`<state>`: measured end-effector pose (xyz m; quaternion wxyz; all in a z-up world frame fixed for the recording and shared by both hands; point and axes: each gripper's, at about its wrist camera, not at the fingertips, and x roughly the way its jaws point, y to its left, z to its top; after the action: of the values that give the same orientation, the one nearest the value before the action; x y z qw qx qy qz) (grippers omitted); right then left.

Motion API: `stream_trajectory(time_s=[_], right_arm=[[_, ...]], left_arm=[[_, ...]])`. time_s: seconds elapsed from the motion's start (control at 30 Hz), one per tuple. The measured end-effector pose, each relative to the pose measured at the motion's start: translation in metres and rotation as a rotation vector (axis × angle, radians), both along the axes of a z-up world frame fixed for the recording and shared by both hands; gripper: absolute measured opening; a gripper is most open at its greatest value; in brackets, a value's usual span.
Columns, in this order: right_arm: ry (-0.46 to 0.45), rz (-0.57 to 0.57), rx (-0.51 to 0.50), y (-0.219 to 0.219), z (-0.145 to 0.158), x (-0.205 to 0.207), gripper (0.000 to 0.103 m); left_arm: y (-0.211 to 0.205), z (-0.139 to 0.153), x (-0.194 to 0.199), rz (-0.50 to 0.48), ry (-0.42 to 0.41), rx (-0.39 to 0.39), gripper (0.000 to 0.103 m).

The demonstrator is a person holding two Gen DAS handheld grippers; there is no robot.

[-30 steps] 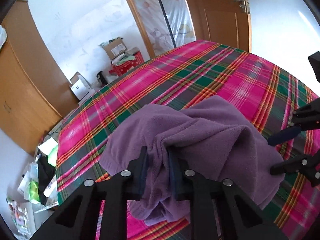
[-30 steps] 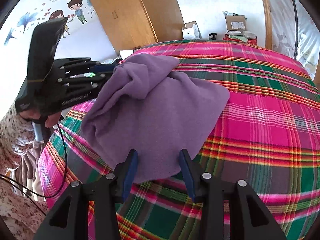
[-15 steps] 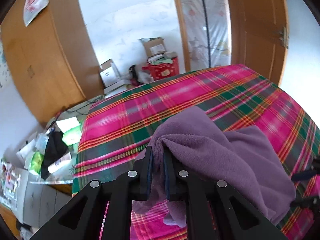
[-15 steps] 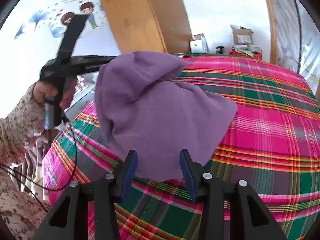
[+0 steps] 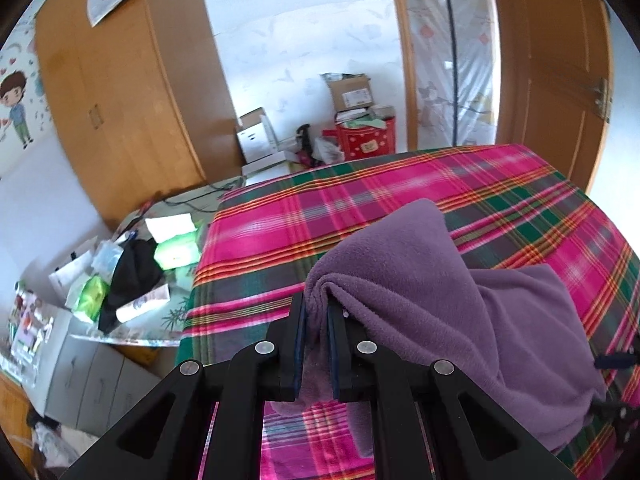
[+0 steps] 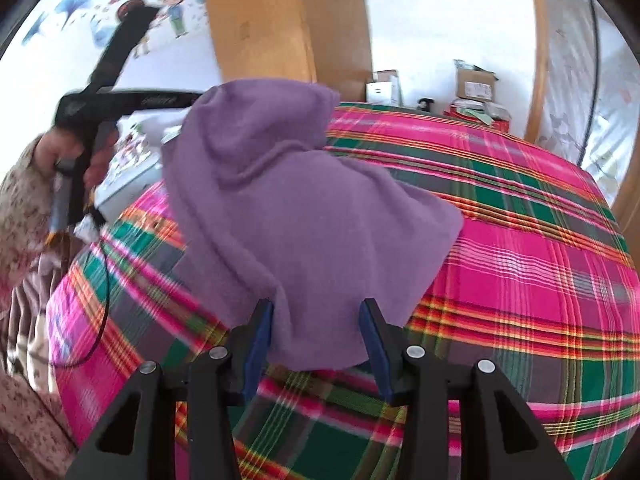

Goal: Fold clothes

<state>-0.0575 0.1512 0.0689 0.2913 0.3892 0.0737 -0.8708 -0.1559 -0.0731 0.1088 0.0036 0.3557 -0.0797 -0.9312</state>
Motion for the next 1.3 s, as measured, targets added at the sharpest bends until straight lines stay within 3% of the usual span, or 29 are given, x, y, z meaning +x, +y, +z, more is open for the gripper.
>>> stream_trajectory(time_s=[0.1, 0.33, 0.47, 0.57, 0.73, 0.83, 0.93, 1.03, 1.3], right_arm=[[0.055, -0.012, 0.058, -0.004, -0.001, 0.005, 0.045], [0.078, -0.063, -0.025, 0.003, 0.011, -0.004, 0.044], [0.068, -0.037, 0.03, -0.012, 0.002, -0.005, 0.044], [0.107, -0.058, 0.136, -0.022, -0.008, -0.004, 0.042], [0.05, -0.139, 0.014, 0.001, -0.007, -0.014, 0.037], [0.055, -0.206, -0.032, 0.014, -0.001, -0.018, 0.026], [0.036, -0.23, -0.072, 0.02, 0.002, -0.023, 0.006], [0.043, -0.229, -0.066, 0.019, 0.006, -0.022, 0.005], [0.282, -0.327, -0.071, 0.038, 0.064, 0.0, 0.005]], left_arm=[[-0.004, 0.003, 0.0, 0.016, 0.008, 0.025, 0.01], [-0.013, 0.013, 0.005, 0.063, 0.049, 0.032, 0.01], [-0.02, 0.012, 0.004, 0.09, 0.047, 0.044, 0.01], [-0.025, 0.009, 0.004, 0.101, 0.041, 0.055, 0.01], [-0.029, 0.007, 0.004, 0.109, 0.038, 0.063, 0.01], [-0.028, 0.009, 0.004, 0.108, 0.046, 0.079, 0.01], [-0.028, 0.011, 0.007, 0.104, 0.051, 0.087, 0.01], [-0.03, 0.015, 0.012, 0.105, 0.064, 0.092, 0.01], [-0.02, 0.037, 0.035, 0.069, 0.118, 0.108, 0.01]])
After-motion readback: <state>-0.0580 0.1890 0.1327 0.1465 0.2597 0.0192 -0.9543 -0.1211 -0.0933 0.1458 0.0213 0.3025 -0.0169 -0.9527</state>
